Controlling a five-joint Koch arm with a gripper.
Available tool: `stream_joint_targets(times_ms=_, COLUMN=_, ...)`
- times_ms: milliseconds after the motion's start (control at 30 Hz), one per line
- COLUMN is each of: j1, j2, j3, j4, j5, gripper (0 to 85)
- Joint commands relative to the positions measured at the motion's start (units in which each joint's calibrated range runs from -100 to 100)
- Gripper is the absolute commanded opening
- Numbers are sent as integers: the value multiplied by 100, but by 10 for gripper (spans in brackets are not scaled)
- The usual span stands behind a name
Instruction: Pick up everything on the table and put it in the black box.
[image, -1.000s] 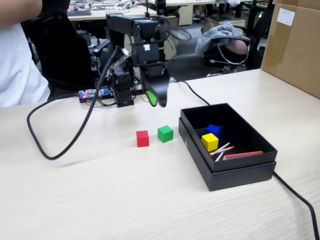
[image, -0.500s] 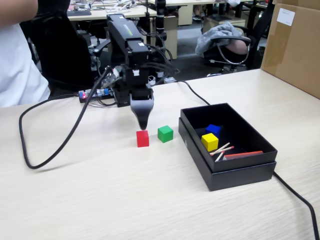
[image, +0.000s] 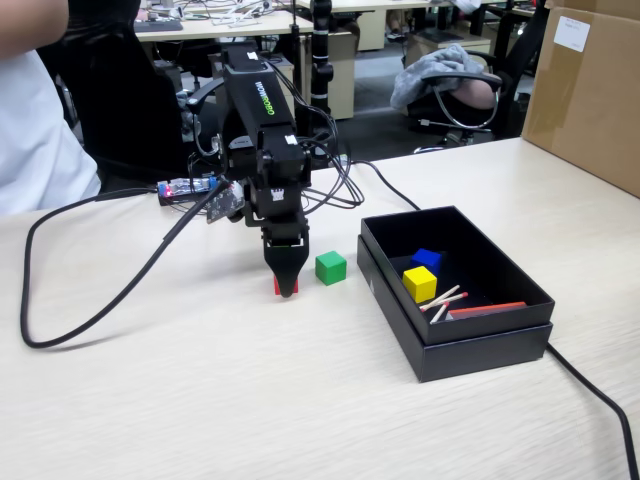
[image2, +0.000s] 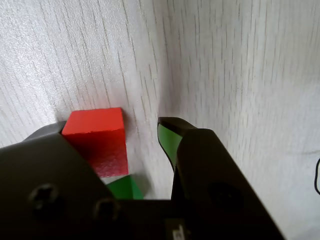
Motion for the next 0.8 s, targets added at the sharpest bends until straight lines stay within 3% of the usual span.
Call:
stream_joint_targets(times_ms=0, j1=-49, j2=9, j3=480, j4=150, j5=-10, gripper=203)
stream_joint_targets(times_ms=133, j1=-98, j2=20, j3=526, j4=436, j5=-49, gripper=11)
stream_joint_targets(times_ms=433, j1=15, j2=-1827, j3=1260, j4=401, j5=-132, gripper=9)
stream_joint_targets(times_ms=600, j1=474, j2=-2240, j3=2403, j4=306, j5=-190, gripper=9)
stream_joint_targets(times_ms=767, j1=1099, j2=-955, j3=3835, j4=-40, j5=-205, gripper=9)
